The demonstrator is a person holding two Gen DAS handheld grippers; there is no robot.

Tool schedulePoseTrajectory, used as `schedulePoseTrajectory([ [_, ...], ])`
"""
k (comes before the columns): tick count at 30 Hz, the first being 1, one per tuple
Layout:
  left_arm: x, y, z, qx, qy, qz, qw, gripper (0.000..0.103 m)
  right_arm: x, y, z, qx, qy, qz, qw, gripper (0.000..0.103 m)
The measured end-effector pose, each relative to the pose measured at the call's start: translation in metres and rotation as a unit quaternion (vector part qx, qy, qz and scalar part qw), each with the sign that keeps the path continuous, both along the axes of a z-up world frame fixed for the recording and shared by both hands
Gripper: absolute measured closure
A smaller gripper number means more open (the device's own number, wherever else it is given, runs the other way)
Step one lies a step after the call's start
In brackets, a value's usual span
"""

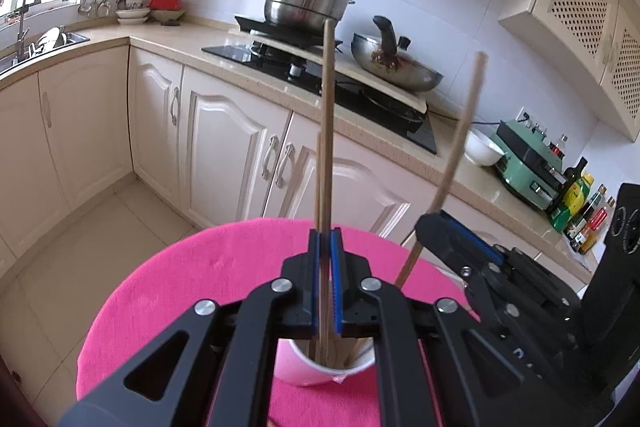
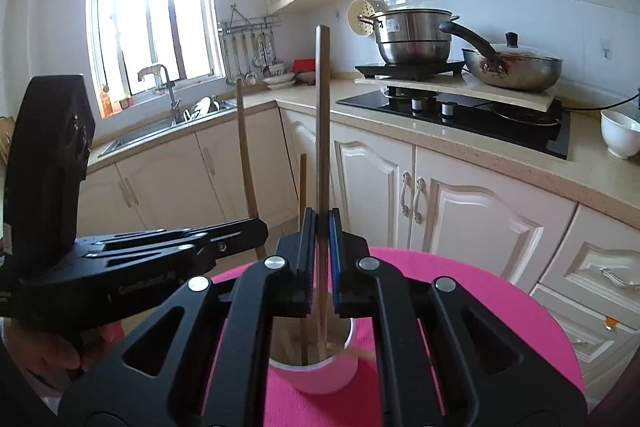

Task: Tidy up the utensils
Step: 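Carry the left gripper's chopstick into the cup and open while the right gripper does likewise, then close the left gripper on a chopstick while the right gripper grasps another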

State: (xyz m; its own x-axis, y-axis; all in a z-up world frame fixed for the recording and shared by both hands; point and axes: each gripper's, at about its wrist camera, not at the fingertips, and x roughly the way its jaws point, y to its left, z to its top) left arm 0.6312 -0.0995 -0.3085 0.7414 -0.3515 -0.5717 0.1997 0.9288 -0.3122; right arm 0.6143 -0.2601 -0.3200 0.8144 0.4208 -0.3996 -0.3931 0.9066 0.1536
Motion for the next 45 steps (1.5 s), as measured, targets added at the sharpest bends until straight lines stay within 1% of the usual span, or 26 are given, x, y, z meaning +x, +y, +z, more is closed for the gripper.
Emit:
schedulePoseTrajectory([
  [6, -0.009, -0.003, -0.002, 0.012, 0.017, 0.001, 0.9998, 0.098, -0.012, 0.001, 0.001, -0.024, 0.012, 0.000, 1.000, 0.095],
  [11, -0.014, -0.003, -0.002, 0.013, 0.036, 0.001, 0.9993, 0.096, -0.015, 0.002, 0.001, -0.030, 0.028, 0.002, 0.999, 0.095],
  [13, -0.016, -0.002, -0.001, 0.013, 0.041, 0.008, 0.9991, 0.080, -0.012, 0.001, 0.002, -0.031, 0.036, 0.002, 0.999, 0.095],
  [19, -0.025, 0.001, 0.007, 0.012, 0.048, 0.016, 0.9987, 0.080, -0.014, 0.004, 0.011, -0.039, 0.043, 0.007, 0.998, 0.094],
  [21, -0.027, 0.002, 0.011, 0.015, 0.050, 0.020, 0.9985, 0.080, -0.016, 0.004, 0.014, -0.044, 0.043, 0.006, 0.998, 0.090],
  [22, -0.030, 0.004, 0.015, 0.016, 0.051, 0.024, 0.9983, 0.080, -0.017, 0.004, 0.015, -0.046, 0.044, 0.006, 0.998, 0.085],
  [24, -0.033, 0.008, 0.021, 0.018, 0.055, 0.034, 0.9978, 0.080, -0.020, 0.003, 0.019, -0.049, 0.045, 0.004, 0.998, 0.083],
  [26, -0.038, 0.011, 0.025, 0.015, 0.062, 0.041, 0.9971, 0.079, -0.024, 0.001, 0.022, -0.057, 0.048, 0.002, 0.997, 0.083],
  [28, -0.048, 0.014, 0.028, 0.020, 0.071, 0.051, 0.9960, 0.078, -0.027, -0.001, 0.024, -0.064, 0.054, 0.000, 0.996, 0.083],
  [31, -0.062, 0.023, 0.023, 0.021, 0.097, 0.066, 0.9929, 0.078, -0.036, -0.004, 0.025, -0.076, 0.067, -0.001, 0.995, 0.083],
  [34, -0.079, 0.041, 0.006, -0.001, 0.143, 0.093, 0.9852, 0.078, -0.049, -0.007, 0.023, -0.087, 0.078, 0.005, 0.993, 0.083],
  [36, -0.092, 0.053, -0.012, -0.016, 0.183, 0.112, 0.9766, 0.078, -0.059, -0.008, 0.019, -0.098, 0.087, 0.011, 0.991, 0.083],
  [37, -0.096, 0.055, -0.018, -0.014, 0.196, 0.118, 0.9734, 0.078, -0.063, -0.008, 0.017, -0.101, 0.093, 0.015, 0.990, 0.083],
  [40, -0.110, 0.058, -0.049, 0.004, 0.256, 0.128, 0.9581, 0.078, -0.077, -0.007, 0.005, -0.115, 0.110, 0.028, 0.987, 0.083],
  [43, -0.119, 0.059, -0.078, 0.018, 0.306, 0.129, 0.9429, 0.078, -0.086, -0.007, -0.015, -0.119, 0.147, 0.042, 0.981, 0.083],
  [45, -0.122, 0.057, -0.092, 0.033, 0.321, 0.125, 0.9382, 0.078, -0.092, -0.004, -0.027, -0.121, 0.169, 0.052, 0.977, 0.083],
])
